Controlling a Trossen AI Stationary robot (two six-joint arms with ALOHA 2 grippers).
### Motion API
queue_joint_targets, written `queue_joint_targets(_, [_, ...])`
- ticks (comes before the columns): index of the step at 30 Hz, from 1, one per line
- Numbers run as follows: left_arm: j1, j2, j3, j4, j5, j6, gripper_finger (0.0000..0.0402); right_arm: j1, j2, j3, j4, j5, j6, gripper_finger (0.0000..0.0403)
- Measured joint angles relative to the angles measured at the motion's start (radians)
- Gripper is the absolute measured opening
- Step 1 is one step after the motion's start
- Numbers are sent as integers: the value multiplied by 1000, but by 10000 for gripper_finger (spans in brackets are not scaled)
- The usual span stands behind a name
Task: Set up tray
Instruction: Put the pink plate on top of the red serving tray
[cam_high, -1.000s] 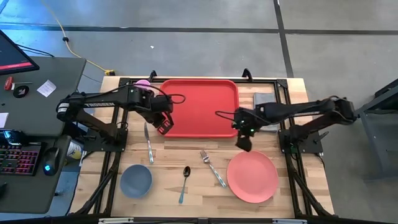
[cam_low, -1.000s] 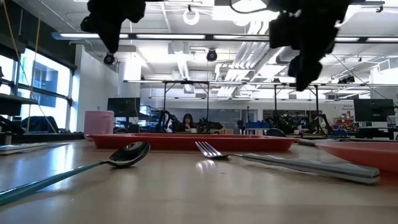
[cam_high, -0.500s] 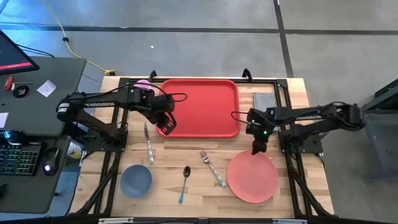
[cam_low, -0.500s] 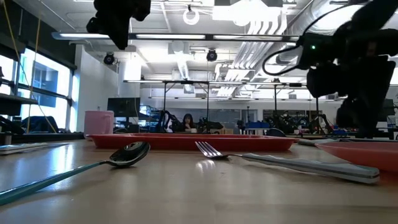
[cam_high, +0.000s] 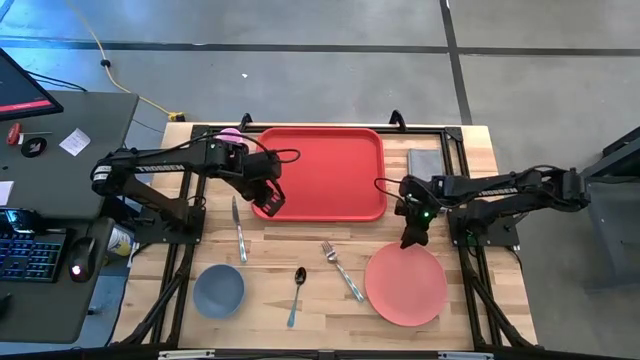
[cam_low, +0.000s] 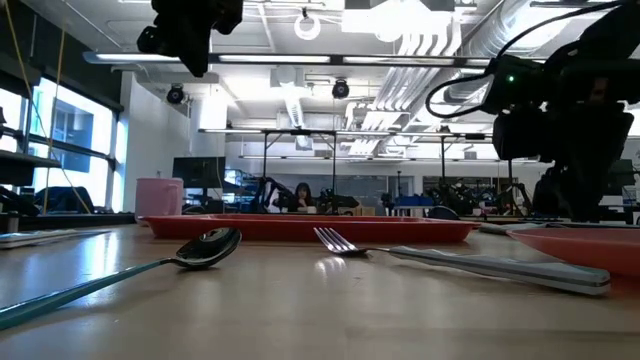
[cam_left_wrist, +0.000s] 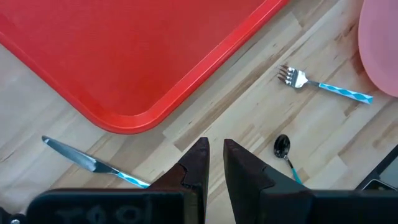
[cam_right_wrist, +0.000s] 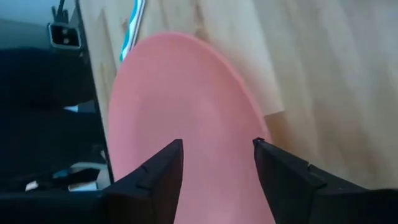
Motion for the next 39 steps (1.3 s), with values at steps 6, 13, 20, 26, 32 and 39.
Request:
queue_joint_targets(6, [0, 0, 0, 2, -2, 0, 85, 93, 28, 0, 7, 24, -3, 179])
queue_joint_targets(13, [0, 0, 0, 3, -3, 0, 85, 193, 94, 0, 18, 56, 0, 177])
queue_joint_targets(20, [-6, 0, 0, 2, 3, 0, 85, 207, 72, 0, 19, 64, 94, 160])
queue_joint_targets(26, [-41, 0, 0, 2, -2, 8, 85, 207, 20, 2, 4, 181, 190, 169])
queue_joint_targets(32, [-77, 0, 0, 1, -5, 11, 85, 207, -53, 4, -52, 314, 262, 206])
queue_joint_targets(39, [-119, 0, 0, -2, -5, 8, 85, 207, -106, 4, -162, 454, 350, 248])
